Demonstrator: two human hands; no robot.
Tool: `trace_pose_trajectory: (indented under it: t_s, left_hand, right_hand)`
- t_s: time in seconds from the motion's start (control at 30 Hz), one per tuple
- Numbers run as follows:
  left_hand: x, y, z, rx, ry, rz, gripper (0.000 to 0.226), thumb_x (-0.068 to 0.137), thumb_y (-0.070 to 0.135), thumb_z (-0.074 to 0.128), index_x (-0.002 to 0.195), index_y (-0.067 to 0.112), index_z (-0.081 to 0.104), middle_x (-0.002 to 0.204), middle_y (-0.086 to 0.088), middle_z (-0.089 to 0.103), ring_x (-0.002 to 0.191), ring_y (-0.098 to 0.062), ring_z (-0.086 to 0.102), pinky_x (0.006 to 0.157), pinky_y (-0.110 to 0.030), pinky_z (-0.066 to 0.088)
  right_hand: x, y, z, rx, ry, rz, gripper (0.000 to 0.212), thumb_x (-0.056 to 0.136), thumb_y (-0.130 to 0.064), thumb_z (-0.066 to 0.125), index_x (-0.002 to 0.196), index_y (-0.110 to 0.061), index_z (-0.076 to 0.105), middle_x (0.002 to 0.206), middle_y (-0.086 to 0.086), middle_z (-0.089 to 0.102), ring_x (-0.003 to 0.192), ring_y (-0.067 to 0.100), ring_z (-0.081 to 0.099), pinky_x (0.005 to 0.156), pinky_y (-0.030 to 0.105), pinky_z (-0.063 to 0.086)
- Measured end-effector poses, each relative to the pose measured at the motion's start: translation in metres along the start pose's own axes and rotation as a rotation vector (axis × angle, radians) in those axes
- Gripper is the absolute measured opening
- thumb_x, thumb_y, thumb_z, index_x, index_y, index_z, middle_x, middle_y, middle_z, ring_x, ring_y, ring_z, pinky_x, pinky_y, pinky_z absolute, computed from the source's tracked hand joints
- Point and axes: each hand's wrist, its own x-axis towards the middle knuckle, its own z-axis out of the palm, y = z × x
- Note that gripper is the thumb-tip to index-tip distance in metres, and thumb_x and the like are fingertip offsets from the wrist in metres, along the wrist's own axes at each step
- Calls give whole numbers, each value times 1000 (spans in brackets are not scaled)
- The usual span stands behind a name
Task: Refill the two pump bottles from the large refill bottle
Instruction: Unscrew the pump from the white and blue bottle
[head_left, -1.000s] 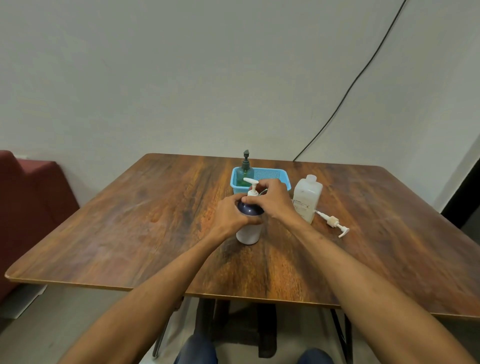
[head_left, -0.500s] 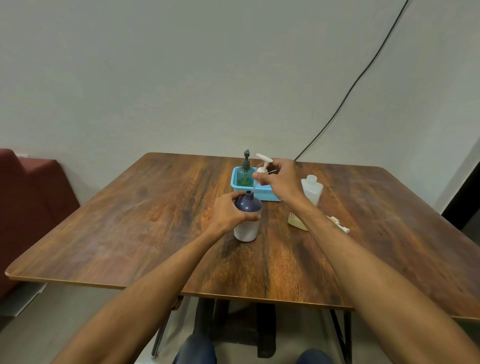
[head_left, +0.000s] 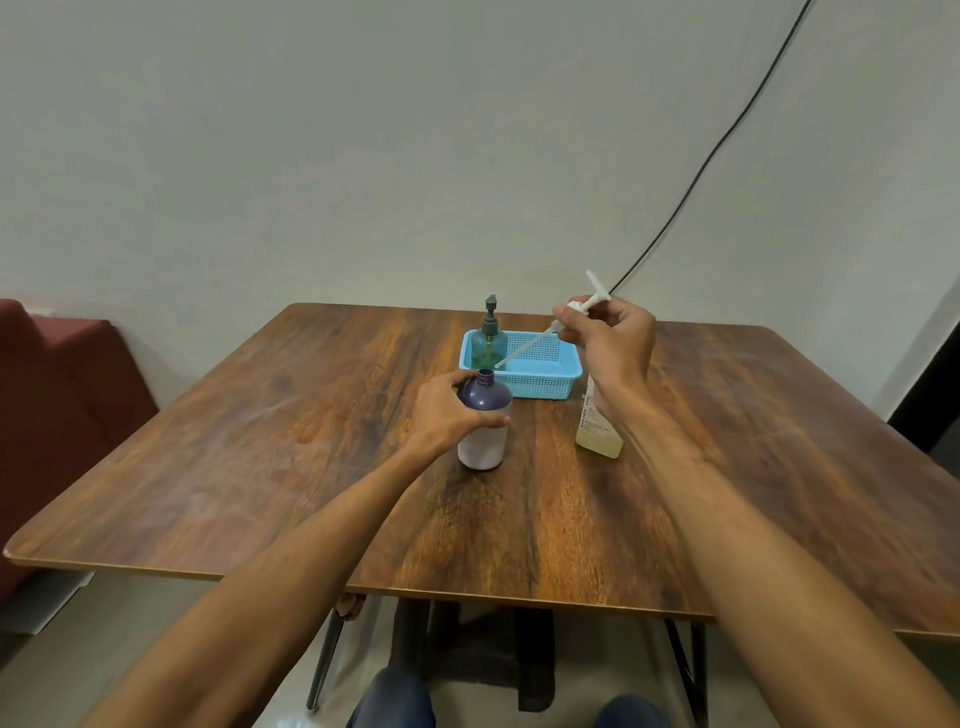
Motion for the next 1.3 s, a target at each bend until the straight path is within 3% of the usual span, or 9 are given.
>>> trace_pose_trajectory:
  t_s: [0.23, 0.43, 0.6, 0.7, 0.87, 1.0, 1.3]
  left_hand:
    - [3, -3, 2, -6, 20, -9, 74, 59, 35, 95, 125, 19, 65, 107, 12, 63, 92, -2, 60, 74, -11, 48]
    - [0, -5, 5, -16, 47, 12, 74, 58, 37, 95, 123, 21, 65, 109, 10, 67, 98, -7, 64, 80, -18, 54]
    - [-9, -3, 6, -41, 45, 30, 72, 63, 33, 93, 126, 21, 61, 117, 9, 65, 102, -7, 62, 74, -9, 49]
    - [-13, -2, 6, -50, 29, 30, 72, 67, 31, 92, 129, 23, 57, 118, 12, 60, 102, -5, 59, 74, -8, 47]
    - [-14, -3, 8, -64, 13, 21, 72, 68, 30, 91, 129, 28, 53, 117, 16, 56, 103, -3, 56, 75, -9, 46]
    - [-13, -4, 9, -62, 10, 15, 74, 68, 27, 91, 132, 24, 52, 120, 14, 56, 106, -4, 55, 77, -8, 45]
    - [-12, -8, 14, -37, 17, 1, 82, 65, 27, 92, 135, 24, 50, 134, 2, 59, 110, -5, 53, 87, -14, 45]
  right_hand:
    - [-9, 15, -19, -31, 95, -25, 19, 76, -8, 85, 93, -7, 77, 88, 7, 76, 84, 23, 76, 74, 40, 64]
    - [-33, 55, -32, -270, 35, -39, 31, 71, -5, 88, 98, -4, 75, 95, 4, 72, 83, 8, 69, 62, 15, 55]
    - [-50, 98, -39, -385, 10, 45, 31, 66, -9, 91, 93, -13, 75, 90, 3, 71, 84, 20, 67, 68, 31, 55]
    - [-58, 111, -40, -454, -15, 58, 28, 65, -14, 92, 83, -19, 72, 86, -2, 69, 83, 18, 63, 71, 37, 56]
    - [-65, 119, -44, -590, -55, 53, 26, 74, -7, 84, 78, -22, 63, 99, -2, 65, 90, 10, 53, 74, 29, 46]
    - [-63, 129, -46, -689, -127, 70, 25, 73, -12, 84, 81, -24, 64, 91, -4, 66, 88, 13, 60, 75, 34, 55]
    - [-67, 135, -50, -770, -194, 99, 26, 74, -18, 87, 81, -21, 63, 84, -3, 65, 80, 14, 63, 69, 33, 56]
